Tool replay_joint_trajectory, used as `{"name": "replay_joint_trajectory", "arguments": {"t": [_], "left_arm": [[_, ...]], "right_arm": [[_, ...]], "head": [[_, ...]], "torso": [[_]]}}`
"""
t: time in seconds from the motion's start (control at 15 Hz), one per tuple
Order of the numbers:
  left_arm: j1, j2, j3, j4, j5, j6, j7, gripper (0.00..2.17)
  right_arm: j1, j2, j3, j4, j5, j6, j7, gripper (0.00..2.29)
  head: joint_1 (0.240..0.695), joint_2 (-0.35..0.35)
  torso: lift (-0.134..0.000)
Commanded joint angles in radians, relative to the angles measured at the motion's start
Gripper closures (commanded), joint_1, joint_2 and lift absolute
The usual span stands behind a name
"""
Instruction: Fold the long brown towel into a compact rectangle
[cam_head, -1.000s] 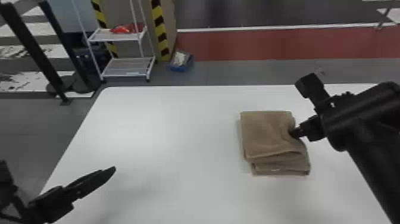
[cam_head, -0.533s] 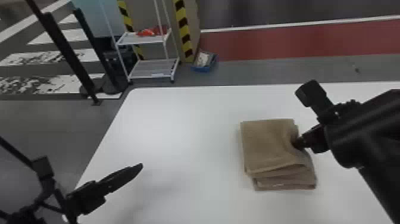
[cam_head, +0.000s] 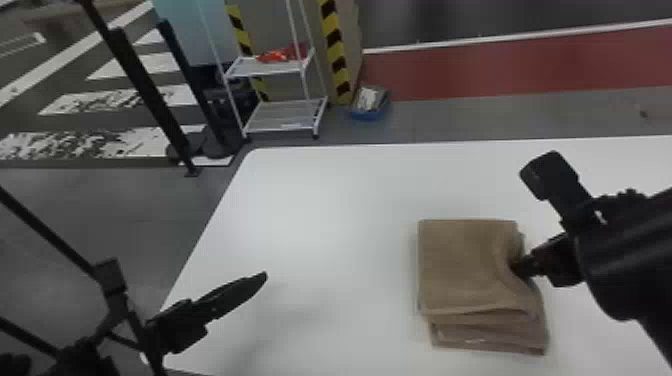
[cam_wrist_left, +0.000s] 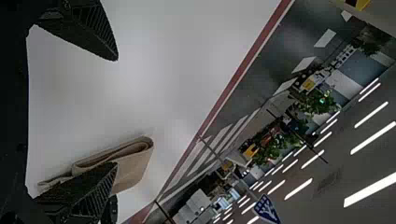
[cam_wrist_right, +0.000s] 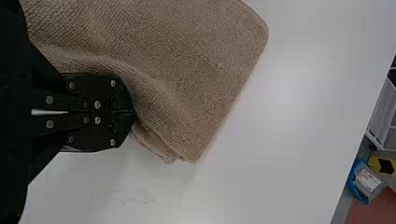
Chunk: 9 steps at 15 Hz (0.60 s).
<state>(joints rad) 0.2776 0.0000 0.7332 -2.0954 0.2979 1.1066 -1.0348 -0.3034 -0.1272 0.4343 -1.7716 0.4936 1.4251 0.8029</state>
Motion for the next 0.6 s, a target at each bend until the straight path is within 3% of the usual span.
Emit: {"name": "replay_joint_trajectory", "arguments": {"t": [0.0,0.13,0.2,0.4,0.53], "left_arm": [[-0.001,-0.003,0.0,0.0,0.001,0.0,-0.002,0.08],[0.0,-0.003,0.003,0.0,0.001,0.0,-0.004,0.08],[0.0,-0.003,0.005,0.002,0.001,0.0,-0.004,0.08],[-0.005,-0.003,0.003,0.012,0.001,-0.003,-0.004,0.08],[-0.006,-0.003,0.005,0.014,0.001,-0.003,-0.007,0.08]], "right_arm": [[0.024,-0.054,0.0,-0.032,0.115,-0.113,0.009,1.57],[0.035,-0.107,-0.016,-0.077,0.128,-0.168,0.032,0.17],[0.043,-0.123,-0.017,-0.104,0.134,-0.174,0.032,0.04],[0.07,-0.144,-0.005,-0.16,0.149,-0.165,0.048,0.03],[0.069,-0.167,0.035,-0.192,0.195,-0.214,0.107,0.06]], "head": [[0.695,0.279],[0.695,0.245],[0.695,0.23],[0.695,0.199],[0.695,0.2]], "torso": [[-0.124],[-0.124],[-0.124],[-0.124],[-0.124]]}}
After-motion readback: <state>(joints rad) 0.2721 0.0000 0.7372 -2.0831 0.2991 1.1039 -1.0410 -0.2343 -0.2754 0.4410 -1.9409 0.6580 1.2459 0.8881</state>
